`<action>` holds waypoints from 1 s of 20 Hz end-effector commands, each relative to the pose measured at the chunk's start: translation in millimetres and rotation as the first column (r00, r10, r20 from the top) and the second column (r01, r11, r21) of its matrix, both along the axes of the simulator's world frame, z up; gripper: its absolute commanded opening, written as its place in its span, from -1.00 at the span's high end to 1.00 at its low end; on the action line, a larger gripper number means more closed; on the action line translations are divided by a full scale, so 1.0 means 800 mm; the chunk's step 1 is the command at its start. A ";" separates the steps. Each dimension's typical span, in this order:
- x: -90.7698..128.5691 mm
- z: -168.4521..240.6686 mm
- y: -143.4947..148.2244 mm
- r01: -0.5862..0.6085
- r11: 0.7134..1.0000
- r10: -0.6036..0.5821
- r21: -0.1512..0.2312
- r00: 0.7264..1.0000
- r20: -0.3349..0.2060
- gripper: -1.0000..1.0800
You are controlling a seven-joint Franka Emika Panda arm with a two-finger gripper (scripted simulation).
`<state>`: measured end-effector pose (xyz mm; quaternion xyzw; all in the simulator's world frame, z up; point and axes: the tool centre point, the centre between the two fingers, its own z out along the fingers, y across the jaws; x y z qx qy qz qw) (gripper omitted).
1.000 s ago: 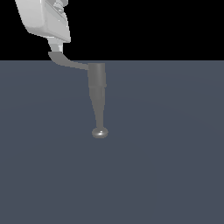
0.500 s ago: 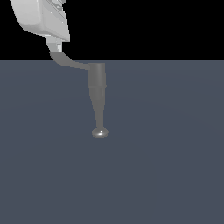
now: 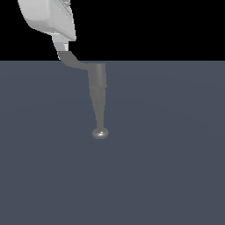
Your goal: Turn on the faucet by rotating a designated handle.
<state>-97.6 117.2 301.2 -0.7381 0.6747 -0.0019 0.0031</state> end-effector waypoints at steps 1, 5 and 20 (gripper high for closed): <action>-0.009 -0.001 -0.016 0.009 1.000 -0.009 -0.002 1.000 -0.005 1.00; -0.022 -0.001 -0.030 0.009 1.000 -0.009 -0.002 1.000 -0.006 1.00; -0.029 -0.001 -0.101 0.005 1.000 -0.005 -0.002 1.000 -0.005 1.00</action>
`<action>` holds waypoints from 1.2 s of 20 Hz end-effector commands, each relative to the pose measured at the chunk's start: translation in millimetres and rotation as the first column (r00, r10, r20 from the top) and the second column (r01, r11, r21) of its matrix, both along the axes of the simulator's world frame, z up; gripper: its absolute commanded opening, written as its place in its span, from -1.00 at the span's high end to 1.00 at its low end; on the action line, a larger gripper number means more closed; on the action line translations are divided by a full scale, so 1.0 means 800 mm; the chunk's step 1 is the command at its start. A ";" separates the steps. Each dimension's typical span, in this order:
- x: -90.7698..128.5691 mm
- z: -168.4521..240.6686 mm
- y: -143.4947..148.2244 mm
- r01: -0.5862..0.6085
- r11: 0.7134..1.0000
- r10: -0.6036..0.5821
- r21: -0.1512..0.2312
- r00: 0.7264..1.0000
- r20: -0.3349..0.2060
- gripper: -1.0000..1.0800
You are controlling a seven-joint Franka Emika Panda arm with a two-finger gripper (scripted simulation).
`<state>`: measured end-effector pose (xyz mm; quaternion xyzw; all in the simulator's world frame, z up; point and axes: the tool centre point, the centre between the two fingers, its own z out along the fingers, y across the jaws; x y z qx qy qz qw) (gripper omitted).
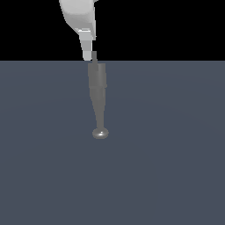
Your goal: Turn on the faucet by rotating a designated handle.
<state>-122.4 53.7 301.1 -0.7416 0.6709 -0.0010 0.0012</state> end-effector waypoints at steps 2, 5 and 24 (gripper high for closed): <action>0.003 -0.001 -0.036 0.016 1.000 -0.016 0.000 1.000 -0.002 1.00; 0.005 -0.001 -0.059 0.017 1.000 -0.017 0.000 1.000 -0.002 1.00; 0.053 -0.001 -0.098 0.004 1.000 -0.004 -0.001 1.000 -0.001 1.00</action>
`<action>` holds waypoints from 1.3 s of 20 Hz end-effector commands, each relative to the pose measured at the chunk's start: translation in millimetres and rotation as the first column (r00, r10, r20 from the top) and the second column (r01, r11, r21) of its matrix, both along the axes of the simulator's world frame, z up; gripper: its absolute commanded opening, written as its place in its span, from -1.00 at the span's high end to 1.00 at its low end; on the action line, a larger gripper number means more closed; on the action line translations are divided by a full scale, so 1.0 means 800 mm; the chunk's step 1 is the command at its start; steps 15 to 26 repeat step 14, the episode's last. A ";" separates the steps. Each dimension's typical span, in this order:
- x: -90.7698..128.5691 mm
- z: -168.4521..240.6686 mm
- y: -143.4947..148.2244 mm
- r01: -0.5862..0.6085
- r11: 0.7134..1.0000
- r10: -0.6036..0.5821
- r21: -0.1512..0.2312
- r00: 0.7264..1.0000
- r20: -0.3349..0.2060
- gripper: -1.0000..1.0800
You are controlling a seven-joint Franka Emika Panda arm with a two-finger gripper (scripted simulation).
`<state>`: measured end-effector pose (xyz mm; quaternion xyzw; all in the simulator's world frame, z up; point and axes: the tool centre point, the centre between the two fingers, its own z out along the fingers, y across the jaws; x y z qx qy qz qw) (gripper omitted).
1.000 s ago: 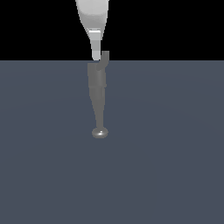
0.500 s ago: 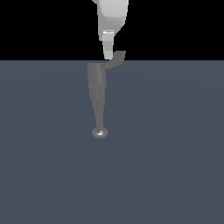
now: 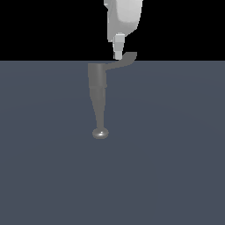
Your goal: Turn on the faucet by rotating a designated handle.
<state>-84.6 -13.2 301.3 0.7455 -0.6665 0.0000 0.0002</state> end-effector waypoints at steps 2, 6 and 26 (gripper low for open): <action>0.012 -0.001 -0.021 0.018 1.000 -0.018 0.000 1.000 0.002 1.00; 0.024 -0.001 -0.033 0.022 1.000 -0.022 0.000 1.000 0.001 1.00; 0.043 -0.001 -0.053 0.029 1.000 -0.029 0.000 1.000 0.000 1.00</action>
